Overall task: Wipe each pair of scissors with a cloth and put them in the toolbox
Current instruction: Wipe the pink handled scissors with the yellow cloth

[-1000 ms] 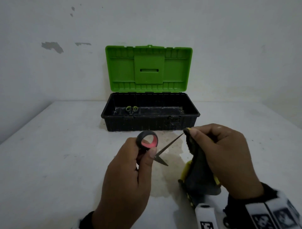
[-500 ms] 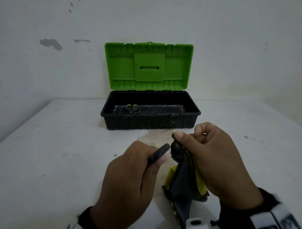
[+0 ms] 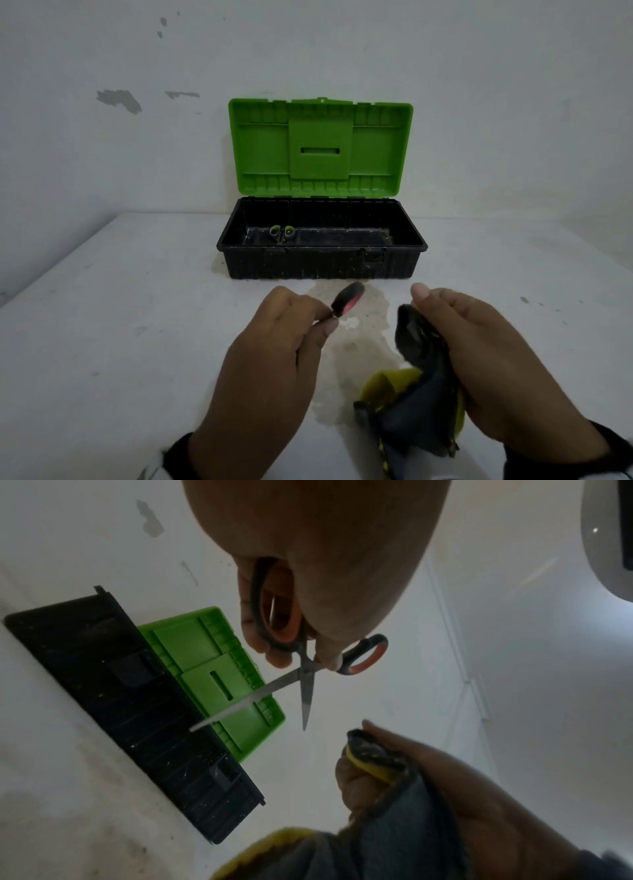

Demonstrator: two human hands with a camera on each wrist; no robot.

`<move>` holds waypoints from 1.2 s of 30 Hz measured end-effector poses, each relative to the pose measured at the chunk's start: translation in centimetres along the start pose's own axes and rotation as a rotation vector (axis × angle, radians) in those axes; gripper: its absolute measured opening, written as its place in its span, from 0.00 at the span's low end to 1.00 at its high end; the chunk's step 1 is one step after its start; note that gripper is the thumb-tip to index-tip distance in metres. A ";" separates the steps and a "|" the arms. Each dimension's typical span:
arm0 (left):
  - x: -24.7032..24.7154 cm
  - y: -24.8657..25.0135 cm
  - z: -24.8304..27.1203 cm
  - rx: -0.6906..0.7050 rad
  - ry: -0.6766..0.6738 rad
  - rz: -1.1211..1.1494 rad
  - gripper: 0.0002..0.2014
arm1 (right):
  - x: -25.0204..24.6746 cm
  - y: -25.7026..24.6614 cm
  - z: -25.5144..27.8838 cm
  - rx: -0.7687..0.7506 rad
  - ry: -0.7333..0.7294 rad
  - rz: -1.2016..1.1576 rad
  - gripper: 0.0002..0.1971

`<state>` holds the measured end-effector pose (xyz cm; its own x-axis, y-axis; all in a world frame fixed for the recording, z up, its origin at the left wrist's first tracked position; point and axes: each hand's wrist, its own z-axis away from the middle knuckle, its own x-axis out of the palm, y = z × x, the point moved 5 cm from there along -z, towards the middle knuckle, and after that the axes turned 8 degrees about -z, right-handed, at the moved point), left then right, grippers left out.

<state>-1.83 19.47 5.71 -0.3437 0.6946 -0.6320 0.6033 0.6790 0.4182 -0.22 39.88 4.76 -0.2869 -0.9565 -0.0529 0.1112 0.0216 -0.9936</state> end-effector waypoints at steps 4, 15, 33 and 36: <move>0.4 1.1 -0.7 0.097 -0.055 -0.150 0.14 | 2.1 0.4 0.6 0.197 -0.239 -0.003 0.42; 0.6 -1.2 -0.5 -0.306 -0.106 0.030 0.20 | 2.6 -0.3 0.9 0.040 -0.195 0.009 0.19; -0.3 -1.7 -0.3 -0.514 -0.245 0.157 0.24 | 2.1 -0.4 2.3 -0.172 -0.400 0.248 0.16; -0.5 -1.6 -0.2 -0.475 -0.222 0.067 0.27 | -0.1 -0.6 1.0 -0.178 -0.210 0.189 0.12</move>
<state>-2.79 18.08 5.47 -0.1236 0.7081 -0.6952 0.2081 0.7035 0.6796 0.69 39.68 5.45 -0.0726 -0.9693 -0.2348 -0.0295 0.2374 -0.9710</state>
